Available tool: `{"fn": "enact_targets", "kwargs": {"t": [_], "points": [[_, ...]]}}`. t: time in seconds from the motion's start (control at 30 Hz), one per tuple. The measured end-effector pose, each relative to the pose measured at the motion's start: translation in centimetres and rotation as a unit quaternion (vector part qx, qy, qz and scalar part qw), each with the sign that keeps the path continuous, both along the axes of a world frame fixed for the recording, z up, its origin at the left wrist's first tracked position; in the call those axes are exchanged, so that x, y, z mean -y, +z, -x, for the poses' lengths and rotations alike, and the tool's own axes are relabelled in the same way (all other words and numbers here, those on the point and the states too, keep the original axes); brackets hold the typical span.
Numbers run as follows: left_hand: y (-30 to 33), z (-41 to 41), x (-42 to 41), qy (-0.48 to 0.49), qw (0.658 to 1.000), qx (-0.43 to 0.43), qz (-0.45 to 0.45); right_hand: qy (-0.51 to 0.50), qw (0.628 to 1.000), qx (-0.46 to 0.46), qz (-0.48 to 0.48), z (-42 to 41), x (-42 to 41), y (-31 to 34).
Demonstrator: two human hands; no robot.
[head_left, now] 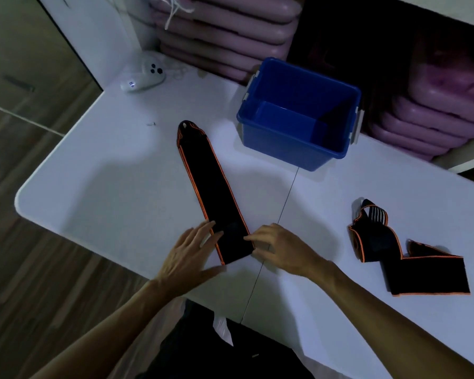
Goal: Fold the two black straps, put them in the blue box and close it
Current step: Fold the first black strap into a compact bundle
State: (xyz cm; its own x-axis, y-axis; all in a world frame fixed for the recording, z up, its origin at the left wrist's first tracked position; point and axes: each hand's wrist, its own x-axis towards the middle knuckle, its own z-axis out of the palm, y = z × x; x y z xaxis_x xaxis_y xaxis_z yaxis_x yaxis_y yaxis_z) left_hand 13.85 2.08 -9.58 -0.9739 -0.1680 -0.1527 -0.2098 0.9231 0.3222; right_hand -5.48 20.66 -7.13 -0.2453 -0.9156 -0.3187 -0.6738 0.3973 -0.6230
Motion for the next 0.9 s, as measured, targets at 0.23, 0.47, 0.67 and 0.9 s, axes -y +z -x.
{"fn": "enact_targets", "kwargs": {"t": [0.23,0.47,0.67,0.9], "points": [[-0.2,-0.3,-0.2,0.033,0.999,-0.023,-0.026,0.096,0.985,-0.135,0.050,0.8,1.3,-0.2],[0.8,-0.2,0.2,0.045,0.997,-0.038,-0.047,0.179,0.965,-0.189,0.023,1.6,3.0,-0.8],[0.0,-0.2,0.0,0.052,0.997,-0.046,-0.021,0.183,0.962,-0.202,0.032,1.6,3.1,-1.1],[0.1,0.2,0.2,0.000,0.999,-0.044,0.018,0.220,0.944,-0.244,0.035,2.2,3.2,-1.2]]}}
